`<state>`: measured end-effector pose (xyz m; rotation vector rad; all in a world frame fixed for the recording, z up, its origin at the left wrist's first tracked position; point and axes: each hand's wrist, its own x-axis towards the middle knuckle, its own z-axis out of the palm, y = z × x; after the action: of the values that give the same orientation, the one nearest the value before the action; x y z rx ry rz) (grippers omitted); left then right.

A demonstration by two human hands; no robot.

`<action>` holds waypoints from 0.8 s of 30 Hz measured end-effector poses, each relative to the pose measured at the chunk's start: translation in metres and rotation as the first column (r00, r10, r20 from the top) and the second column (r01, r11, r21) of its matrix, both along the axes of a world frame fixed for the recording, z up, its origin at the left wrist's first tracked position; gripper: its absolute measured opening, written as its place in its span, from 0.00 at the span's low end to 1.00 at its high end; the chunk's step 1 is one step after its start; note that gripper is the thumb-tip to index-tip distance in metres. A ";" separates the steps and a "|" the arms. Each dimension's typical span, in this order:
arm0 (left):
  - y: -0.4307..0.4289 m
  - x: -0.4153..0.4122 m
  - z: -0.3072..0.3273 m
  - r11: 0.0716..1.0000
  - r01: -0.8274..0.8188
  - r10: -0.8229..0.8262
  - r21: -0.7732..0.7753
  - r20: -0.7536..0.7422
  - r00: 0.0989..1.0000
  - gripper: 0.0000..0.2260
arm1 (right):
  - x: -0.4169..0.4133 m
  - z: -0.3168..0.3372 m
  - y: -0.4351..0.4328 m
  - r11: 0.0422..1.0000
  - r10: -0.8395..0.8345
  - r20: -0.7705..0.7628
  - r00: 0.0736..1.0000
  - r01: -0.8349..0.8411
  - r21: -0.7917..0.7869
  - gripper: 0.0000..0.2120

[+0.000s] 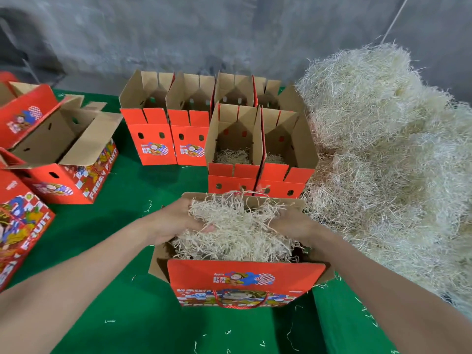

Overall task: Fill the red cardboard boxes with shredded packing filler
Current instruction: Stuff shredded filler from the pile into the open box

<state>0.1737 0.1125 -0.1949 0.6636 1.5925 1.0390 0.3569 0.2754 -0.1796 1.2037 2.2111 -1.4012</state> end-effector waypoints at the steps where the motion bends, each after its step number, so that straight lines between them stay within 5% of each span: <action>1: -0.002 -0.004 0.000 0.999 0.025 -0.024 -0.040 0.009 1.000 0.48 | 0.003 0.002 0.003 0.998 -0.053 -0.032 0.998 0.052 -0.038 0.03; 3: -0.004 -0.006 0.002 0.997 0.033 -0.033 -0.075 0.005 0.999 0.55 | 0.004 0.003 0.007 0.984 -0.135 -0.085 0.987 0.123 -0.125 0.28; 5: -0.005 -0.008 0.003 0.998 0.036 -0.037 -0.049 -0.020 0.999 0.52 | 0.002 0.001 0.009 0.958 -0.240 -0.154 0.959 0.207 -0.200 0.39; 8: -0.008 -0.006 0.007 0.994 0.112 -0.112 -0.005 0.008 0.994 0.53 | -0.001 -0.005 0.013 0.891 -0.401 -0.174 0.899 0.339 -0.303 0.25; 10: -0.005 0.009 0.012 0.975 0.219 -0.219 -0.029 0.001 0.976 0.39 | -0.004 0.001 0.003 0.872 -0.423 -0.167 0.890 0.351 -0.342 0.08; 14: 0.012 0.023 0.000 0.999 0.025 -0.023 0.021 -0.123 0.992 0.23 | 0.004 0.011 0.002 0.867 -0.369 -0.222 0.902 0.248 -0.433 0.14; 18: 0.016 0.023 -0.003 0.971 -0.222 0.227 0.087 -0.054 0.972 0.24 | 0.014 0.009 0.003 0.936 -0.051 -0.212 0.976 -0.027 -0.350 0.46; 19: 0.018 0.026 -0.002 0.976 -0.194 0.197 0.099 -0.025 0.980 0.22 | 0.010 0.007 -0.004 0.957 -0.005 -0.189 0.982 -0.050 -0.284 0.43; 21: 0.020 0.032 -0.003 0.994 -0.040 0.043 0.098 -0.029 0.999 0.20 | 0.001 0.006 -0.019 0.978 0.081 -0.199 0.977 -0.117 -0.174 0.12; 22: 0.018 0.033 -0.001 0.995 0.041 -0.034 0.087 -0.080 0.996 0.21 | 0.000 0.000 -0.014 0.989 0.107 -0.234 0.966 -0.127 -0.074 0.22; 24: 0.007 0.019 0.005 0.993 0.101 -0.090 0.053 -0.189 0.978 0.21 | 0.003 0.004 -0.006 0.998 0.048 -0.238 0.970 -0.053 -0.015 0.18</action>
<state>0.1927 0.1193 -0.1897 0.8936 1.6763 0.9814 0.3603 0.2690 -0.1754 1.0101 2.3574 -1.6181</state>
